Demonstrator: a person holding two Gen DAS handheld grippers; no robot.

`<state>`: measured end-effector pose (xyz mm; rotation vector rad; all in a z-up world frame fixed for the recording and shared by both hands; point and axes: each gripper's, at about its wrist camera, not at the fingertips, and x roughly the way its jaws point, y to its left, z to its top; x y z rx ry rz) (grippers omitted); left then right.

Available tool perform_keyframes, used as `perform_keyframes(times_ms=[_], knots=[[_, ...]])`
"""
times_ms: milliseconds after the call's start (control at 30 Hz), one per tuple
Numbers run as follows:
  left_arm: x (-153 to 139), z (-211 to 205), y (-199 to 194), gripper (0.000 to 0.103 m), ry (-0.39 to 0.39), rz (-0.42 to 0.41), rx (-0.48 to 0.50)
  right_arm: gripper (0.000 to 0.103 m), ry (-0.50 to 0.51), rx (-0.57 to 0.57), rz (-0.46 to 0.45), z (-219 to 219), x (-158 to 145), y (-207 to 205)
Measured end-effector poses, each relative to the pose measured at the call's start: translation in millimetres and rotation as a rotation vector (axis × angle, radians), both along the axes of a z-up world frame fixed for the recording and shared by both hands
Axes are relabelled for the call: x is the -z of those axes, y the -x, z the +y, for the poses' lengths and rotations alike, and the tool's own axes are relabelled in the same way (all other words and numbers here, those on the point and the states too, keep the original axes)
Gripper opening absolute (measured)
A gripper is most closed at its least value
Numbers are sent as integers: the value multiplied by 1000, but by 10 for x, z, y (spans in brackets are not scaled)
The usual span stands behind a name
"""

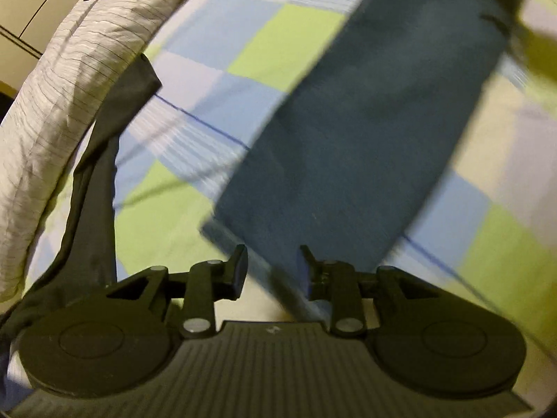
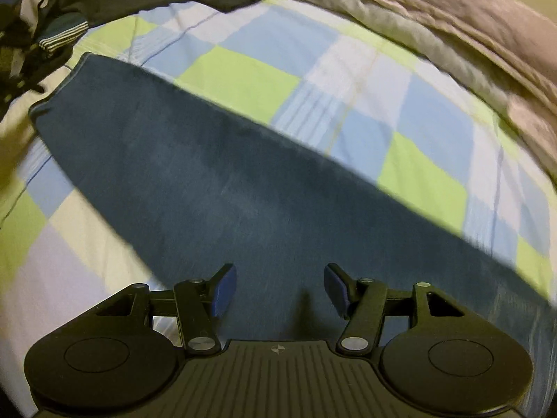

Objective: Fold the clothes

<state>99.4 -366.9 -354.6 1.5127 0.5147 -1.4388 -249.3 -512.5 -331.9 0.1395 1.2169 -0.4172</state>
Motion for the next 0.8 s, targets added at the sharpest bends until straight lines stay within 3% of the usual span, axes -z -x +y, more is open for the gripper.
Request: perform_keyframes(times_ms=[133, 233, 367, 467, 533, 633, 700, 800], knots=[[59, -370, -138, 29, 31, 48, -43, 59, 7, 22, 53, -431, 311, -273], [126, -594, -217, 30, 35, 81, -45, 59, 112, -3, 125, -691, 512, -407], [136, -657, -284, 27, 6, 123, -17, 59, 158, -223, 185, -852, 712, -459], [117, -649, -295, 16, 4, 122, -19, 59, 136, -328, 173, -903, 716, -395], [104, -648, -278, 3, 7, 109, -17, 59, 113, -301, 159, -973, 660, -329], [71, -655, -274, 2, 17, 105, -21, 59, 145, -224, 127, -1117, 545, -103], [45, -655, -283, 2, 25, 106, -26, 59, 192, -212, 165, -1258, 533, 109], [10, -656, -296, 2, 39, 109, -46, 59, 184, -196, 239, -1542, 597, 460]])
